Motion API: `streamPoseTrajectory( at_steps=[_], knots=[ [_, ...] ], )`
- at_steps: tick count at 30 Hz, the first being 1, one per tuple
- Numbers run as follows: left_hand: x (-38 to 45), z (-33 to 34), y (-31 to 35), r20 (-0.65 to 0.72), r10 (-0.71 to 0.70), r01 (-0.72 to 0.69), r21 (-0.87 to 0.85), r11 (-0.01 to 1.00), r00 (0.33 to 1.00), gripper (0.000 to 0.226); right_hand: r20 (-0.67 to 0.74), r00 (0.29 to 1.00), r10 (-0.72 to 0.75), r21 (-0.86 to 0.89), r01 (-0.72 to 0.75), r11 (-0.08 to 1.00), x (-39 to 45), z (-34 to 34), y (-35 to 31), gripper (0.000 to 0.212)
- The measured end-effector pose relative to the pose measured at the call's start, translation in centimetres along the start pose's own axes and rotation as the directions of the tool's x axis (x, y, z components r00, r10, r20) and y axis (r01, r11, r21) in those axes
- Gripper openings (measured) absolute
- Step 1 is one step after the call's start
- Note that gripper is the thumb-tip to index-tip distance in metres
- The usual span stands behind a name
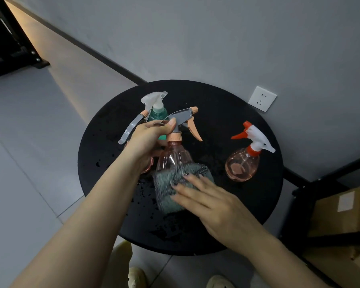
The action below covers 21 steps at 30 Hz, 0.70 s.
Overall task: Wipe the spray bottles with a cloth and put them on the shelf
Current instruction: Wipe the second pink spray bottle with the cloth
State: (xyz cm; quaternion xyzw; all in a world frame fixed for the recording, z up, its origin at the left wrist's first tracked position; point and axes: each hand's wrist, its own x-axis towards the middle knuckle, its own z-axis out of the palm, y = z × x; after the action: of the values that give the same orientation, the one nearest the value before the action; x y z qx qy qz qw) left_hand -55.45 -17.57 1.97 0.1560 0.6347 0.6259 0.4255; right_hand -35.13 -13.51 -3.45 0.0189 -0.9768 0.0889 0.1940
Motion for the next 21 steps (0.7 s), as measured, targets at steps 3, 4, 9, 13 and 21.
streamPoseTrajectory(
  at_steps=[3, 4, 9, 13, 21],
  knots=[
    [0.0, 0.2, -0.3, 0.019, 0.011, -0.011, -0.001, 1.0, 1.0, 0.009, -0.023, 0.991, 0.133, 0.089, -0.13, 0.987, 2.1, -0.1, 0.1, 0.051],
    [0.1, 0.3, -0.4, 0.032, 0.013, -0.012, -0.021, 1.0, 0.999, 0.009, -0.033, 0.982, 0.186, 0.128, -0.18, 0.975, 2.7, -0.2, 0.2, 0.051],
    [0.4, 0.1, -0.8, 0.07, 0.016, -0.01, -0.082, 0.997, 0.997, 0.008, -0.046, 0.943, 0.33, 0.277, -0.305, 0.911, 4.4, -0.5, 0.4, 0.052],
    [0.2, 0.0, -0.3, 0.045, 0.009, -0.005, -0.087, 0.996, 0.999, 0.008, -0.059, 0.983, 0.176, 0.16, -0.165, 0.973, 3.1, 0.2, 0.2, 0.06],
    [0.7, -0.9, 0.2, -0.023, 0.026, -0.026, -0.001, 1.0, 0.999, 0.008, 0.054, 0.987, -0.15, -0.121, 0.156, 0.98, -0.6, 0.8, -0.4, 0.032]
  ],
)
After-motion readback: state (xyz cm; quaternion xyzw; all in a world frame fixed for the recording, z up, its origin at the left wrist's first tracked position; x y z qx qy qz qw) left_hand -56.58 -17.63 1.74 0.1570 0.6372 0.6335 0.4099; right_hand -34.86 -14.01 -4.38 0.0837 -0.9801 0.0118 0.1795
